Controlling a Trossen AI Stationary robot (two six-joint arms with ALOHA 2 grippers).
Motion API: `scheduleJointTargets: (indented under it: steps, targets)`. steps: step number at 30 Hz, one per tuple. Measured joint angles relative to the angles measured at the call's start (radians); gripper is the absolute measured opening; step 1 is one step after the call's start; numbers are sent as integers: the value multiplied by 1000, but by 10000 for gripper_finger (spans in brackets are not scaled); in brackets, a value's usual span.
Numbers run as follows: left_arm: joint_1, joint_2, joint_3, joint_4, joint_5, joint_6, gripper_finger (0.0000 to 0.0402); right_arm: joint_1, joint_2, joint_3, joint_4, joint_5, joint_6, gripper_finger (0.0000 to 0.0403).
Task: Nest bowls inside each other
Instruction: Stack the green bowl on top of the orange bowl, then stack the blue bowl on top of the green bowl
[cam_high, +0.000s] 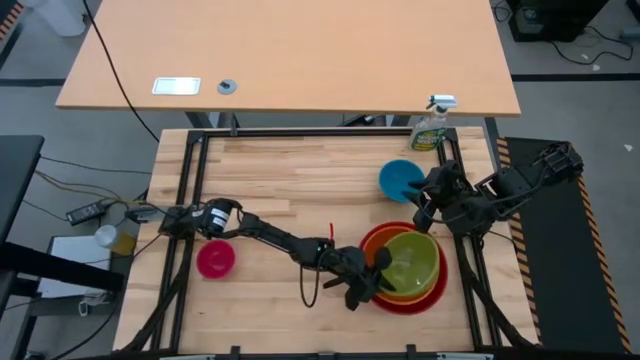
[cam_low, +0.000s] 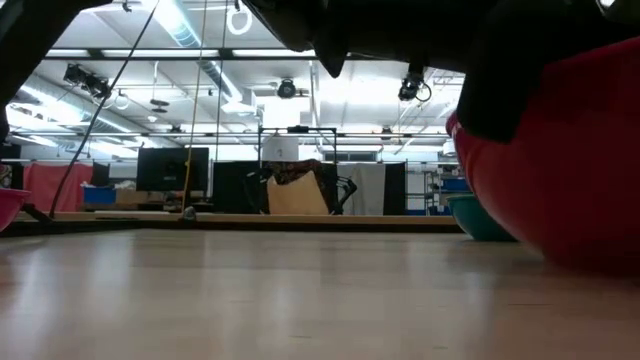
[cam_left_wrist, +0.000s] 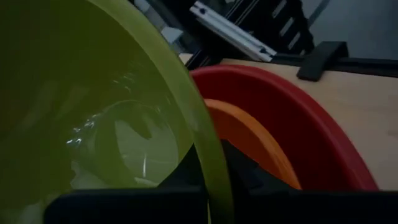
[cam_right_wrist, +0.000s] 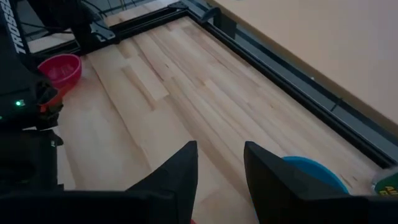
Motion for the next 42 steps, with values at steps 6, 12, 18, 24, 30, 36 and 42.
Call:
scheduleJointTargets:
  steps: [6, 12, 18, 24, 30, 36, 42]
  targets:
    - [-27, -13, 0, -19, -122, -5, 51, 0, 0, 0, -1, 0, 0, 138]
    - [-41, -48, -1, -82, -137, -55, 136, 0, 0, 0, 1, -2, -3, 138]
    - [-46, -93, -1, -78, -110, -126, 180, -9, 0, 0, 4, -70, 19, 138]
    - [-46, -144, -1, -102, -68, -214, 182, -63, 11, -6, 0, -167, 35, 138]
    - [-74, -219, -1, -296, -182, -229, 182, -104, 41, -31, -9, -240, 30, 138]
    - [-134, -297, -131, -492, -355, -244, 178, -109, 54, -30, -40, -264, 32, 138]
    - [-159, -481, -430, -351, -393, -312, 151, -183, 119, -30, -48, -323, -1, 138]
